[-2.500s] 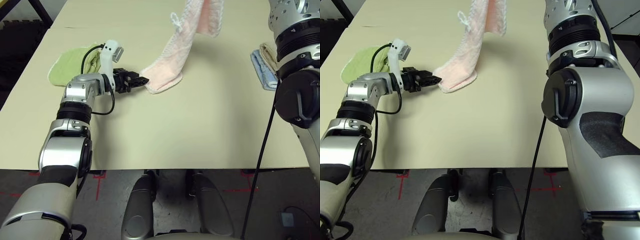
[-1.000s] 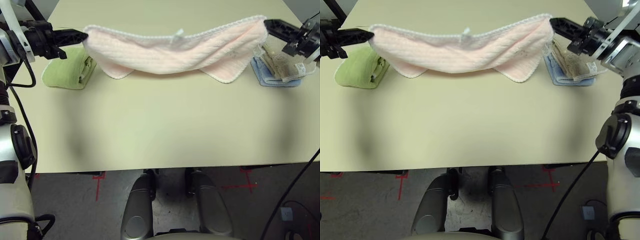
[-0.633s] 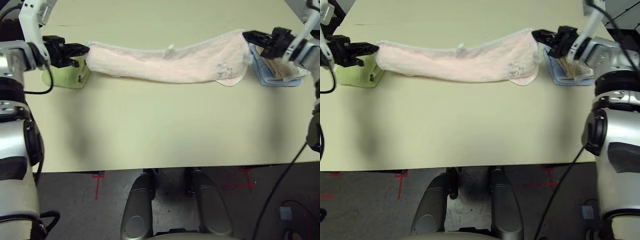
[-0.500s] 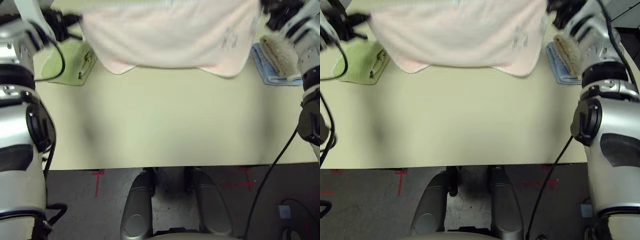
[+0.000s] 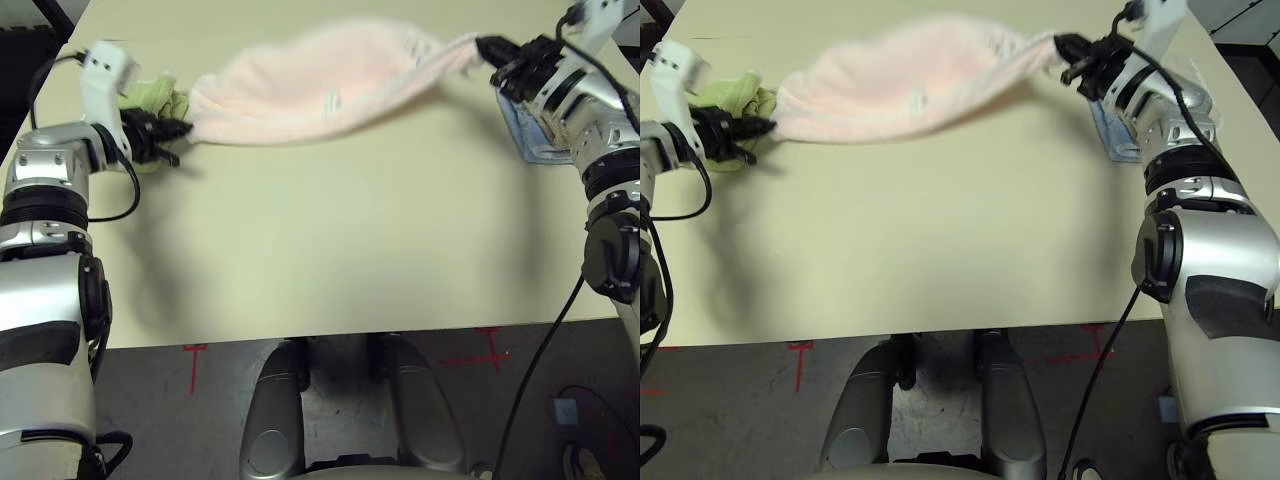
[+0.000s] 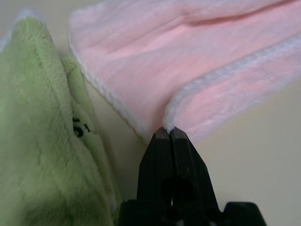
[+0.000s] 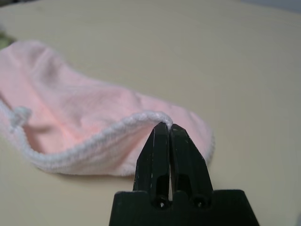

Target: Fold the towel and set it aside.

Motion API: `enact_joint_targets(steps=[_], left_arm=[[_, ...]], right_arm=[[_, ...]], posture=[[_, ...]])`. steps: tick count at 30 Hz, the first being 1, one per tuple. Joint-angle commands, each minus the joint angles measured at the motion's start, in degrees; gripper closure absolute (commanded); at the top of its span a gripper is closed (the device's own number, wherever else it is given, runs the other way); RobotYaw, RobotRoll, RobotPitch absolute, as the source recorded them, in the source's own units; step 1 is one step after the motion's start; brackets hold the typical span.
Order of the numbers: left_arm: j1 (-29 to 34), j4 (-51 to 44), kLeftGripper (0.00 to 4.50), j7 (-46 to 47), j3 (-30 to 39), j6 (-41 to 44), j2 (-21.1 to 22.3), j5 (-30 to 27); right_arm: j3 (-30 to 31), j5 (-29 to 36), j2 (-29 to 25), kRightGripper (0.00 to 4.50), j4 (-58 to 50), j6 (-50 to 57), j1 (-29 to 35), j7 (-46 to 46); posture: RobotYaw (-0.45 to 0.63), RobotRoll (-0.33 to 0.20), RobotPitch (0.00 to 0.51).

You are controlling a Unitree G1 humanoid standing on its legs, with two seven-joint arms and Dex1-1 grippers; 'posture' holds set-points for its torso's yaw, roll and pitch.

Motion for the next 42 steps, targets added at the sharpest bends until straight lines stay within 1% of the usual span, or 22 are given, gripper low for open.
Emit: enact_joint_targets(steps=[1,5,7,11,14,17,20,25,31,33,37,42], left_arm=[[2.4,-5.0,4.48,-3.3,-1.9,3.9,1.7,0.9],[1.4,-5.4,4.48,-9.0,-4.6,4.5,4.4,2.6],[1.1,-5.0,4.48,-12.7,-6.0,4.7,5.6,3.0],[2.0,-6.0,4.48,-20.3,-8.6,4.8,7.8,3.6],[2.3,-6.3,4.48,-23.7,-8.9,5.3,8.6,3.3],[1.4,-6.1,4.48,-25.5,-7.7,6.7,8.9,2.2],[-0.6,-4.3,4.48,-26.1,-5.8,8.1,9.3,0.9],[-2.6,-1.1,4.48,-25.8,-3.4,10.2,10.7,-0.3],[-2.6,0.4,4.48,-27.7,-2.5,11.7,13.2,-0.6],[-1.8,-0.4,4.48,-29.2,-2.9,12.5,14.0,-0.6],[3.2,-5.0,4.48,-31.9,-4.1,14.5,16.6,-2.4],[10.0,-12.6,4.48,-31.9,-6.2,17.9,20.2,-8.7]], right_arm=[[3.3,-3.2,-1.8,4.50,-1.2,1.6,1.9,5.4],[10.3,-9.3,-5.4,4.50,-1.7,0.4,2.7,16.7],[11.8,-10.2,-6.2,4.50,-1.8,1.0,2.9,20.7],[13.6,-11.3,-7.1,4.50,-3.1,0.2,4.4,26.3],[14.0,-11.4,-7.9,4.50,-3.8,0.4,5.3,29.6],[12.1,-9.2,-8.5,4.50,-4.1,2.8,5.2,33.6],[10.2,-7.5,-9.5,4.50,-3.4,6.1,3.9,34.5],[9.6,-8.5,-11.5,4.50,-1.8,4.0,4.5,29.7],[10.1,-8.9,-12.7,4.50,-0.9,3.2,6.3,29.7],[10.3,-9.1,-13.3,4.50,-0.8,2.7,6.9,30.0],[10.6,-9.1,-14.0,4.50,-1.1,2.7,8.4,33.3],[10.6,-8.6,-14.1,4.50,-2.1,3.2,9.5,36.9]], posture=[[-0.03,0.000,0.309],[-0.03,0.000,0.311],[-0.03,0.000,0.311],[-0.03,0.000,0.311],[-0.03,0.000,0.310],[-0.03,0.000,0.310],[-0.04,0.000,0.313],[-0.04,0.000,0.314],[-0.03,0.000,0.316],[-0.03,0.000,0.316],[-0.03,0.000,0.314],[-0.03,0.000,0.313]])
